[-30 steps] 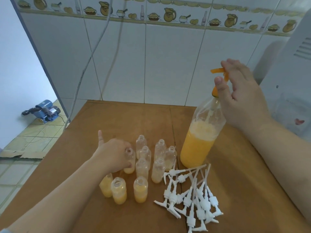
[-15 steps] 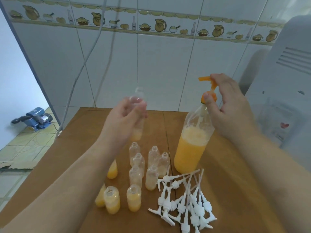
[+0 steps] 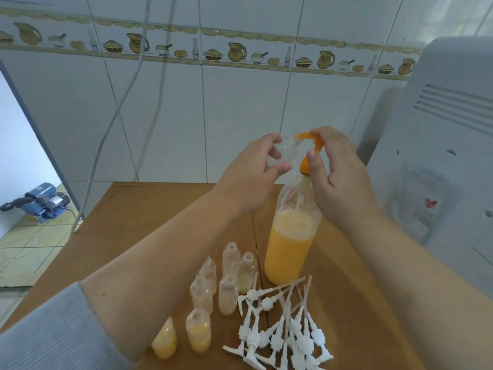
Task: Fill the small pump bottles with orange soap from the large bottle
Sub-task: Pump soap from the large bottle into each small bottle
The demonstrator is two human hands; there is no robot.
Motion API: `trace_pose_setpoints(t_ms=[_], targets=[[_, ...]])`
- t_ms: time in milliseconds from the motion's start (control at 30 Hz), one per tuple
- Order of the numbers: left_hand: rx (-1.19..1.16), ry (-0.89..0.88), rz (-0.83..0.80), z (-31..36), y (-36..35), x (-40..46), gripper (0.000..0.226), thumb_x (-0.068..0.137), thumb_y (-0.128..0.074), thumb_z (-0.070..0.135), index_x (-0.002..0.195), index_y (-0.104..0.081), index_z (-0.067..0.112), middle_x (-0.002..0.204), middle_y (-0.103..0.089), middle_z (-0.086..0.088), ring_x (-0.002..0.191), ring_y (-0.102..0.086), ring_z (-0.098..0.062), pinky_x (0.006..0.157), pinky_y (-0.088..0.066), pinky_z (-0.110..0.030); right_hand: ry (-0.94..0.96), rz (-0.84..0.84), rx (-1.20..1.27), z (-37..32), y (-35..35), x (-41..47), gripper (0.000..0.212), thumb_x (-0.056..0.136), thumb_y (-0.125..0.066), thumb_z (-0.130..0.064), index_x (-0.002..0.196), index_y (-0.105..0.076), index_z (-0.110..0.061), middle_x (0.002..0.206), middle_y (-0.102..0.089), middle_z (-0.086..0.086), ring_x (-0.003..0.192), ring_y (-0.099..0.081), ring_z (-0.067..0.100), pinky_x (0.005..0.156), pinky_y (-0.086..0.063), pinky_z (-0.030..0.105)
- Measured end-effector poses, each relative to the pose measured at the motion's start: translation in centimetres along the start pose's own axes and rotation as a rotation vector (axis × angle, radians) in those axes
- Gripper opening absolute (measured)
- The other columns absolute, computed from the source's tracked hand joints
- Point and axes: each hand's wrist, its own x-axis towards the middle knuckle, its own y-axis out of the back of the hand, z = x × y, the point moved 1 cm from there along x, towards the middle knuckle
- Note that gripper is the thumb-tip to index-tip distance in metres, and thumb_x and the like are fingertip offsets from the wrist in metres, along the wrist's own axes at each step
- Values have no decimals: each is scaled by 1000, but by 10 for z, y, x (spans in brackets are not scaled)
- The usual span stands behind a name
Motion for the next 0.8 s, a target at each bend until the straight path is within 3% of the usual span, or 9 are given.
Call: trace_pose_setpoints(t_ms=[67, 133, 200, 333, 500, 633, 800], targets=[[13, -13, 3, 1, 1, 1, 44, 95, -53, 32, 136, -41, 22, 110, -51, 8, 87, -52, -7, 78, -42, -21, -4, 28, 20, 0, 0, 3, 45, 99, -30, -41, 130, -47, -14, 127, -51, 2, 112, -42, 4, 95, -33, 10], [56, -42, -17, 2, 3, 3, 41, 95, -53, 32, 133, -42, 21, 108, -52, 7, 86, -53, -10, 78, -43, -24, 13, 46, 44, 0, 0, 8, 42, 101, -32, -37, 128, -51, -11, 125, -55, 4, 117, -46, 11, 106, -37, 39], [112, -63, -29, 2, 5, 4, 39, 95, -52, 33, 131, -43, 21, 105, -53, 6, 84, -53, -11, 76, -43, -24, 30, 53, 79, 0, -3, 10, 43, 101, -31, -35, 126, -54, -9, 123, -57, 4, 117, -45, 9, 105, -36, 51], [153, -69, -28, -1, 3, 5, 36, 95, -51, 31, 129, -43, 19, 102, -52, 5, 79, -49, -8, 72, -41, -24, 24, 176, 159, 1, -14, 8, 44, 100, -29, -34, 117, -59, -7, 111, -54, -7, 107, -40, -7, 103, -37, 52], [142, -33, -63, -10, -3, -1, 32, 96, -51, 29, 125, -44, 18, 101, -51, 5, 77, -48, -5, 73, -40, -25, -19, 208, 182, -2, -30, -1, 40, 99, -31, -30, 113, -61, -6, 106, -52, -9, 104, -51, 8, 99, -41, 55], [177, -60, -47, -5, 3, -1, 35, 95, -51, 32, 127, -43, 19, 101, -49, 6, 74, -46, -3, 68, -37, -22, 1, 150, 163, -1, -19, 7, 49, 100, -27, -37, 104, -64, -6, 108, -62, -1, 105, -44, -4, 114, -25, 38], [161, -102, -17, 5, -1, 0, 35, 95, -52, 29, 127, -42, 18, 103, -48, 6, 73, -44, -3, 72, -37, -24, -34, 300, 204, -2, -22, 4, 42, 99, -31, -31, 110, -62, -5, 106, -58, -3, 105, -45, -1, 104, -36, 49]])
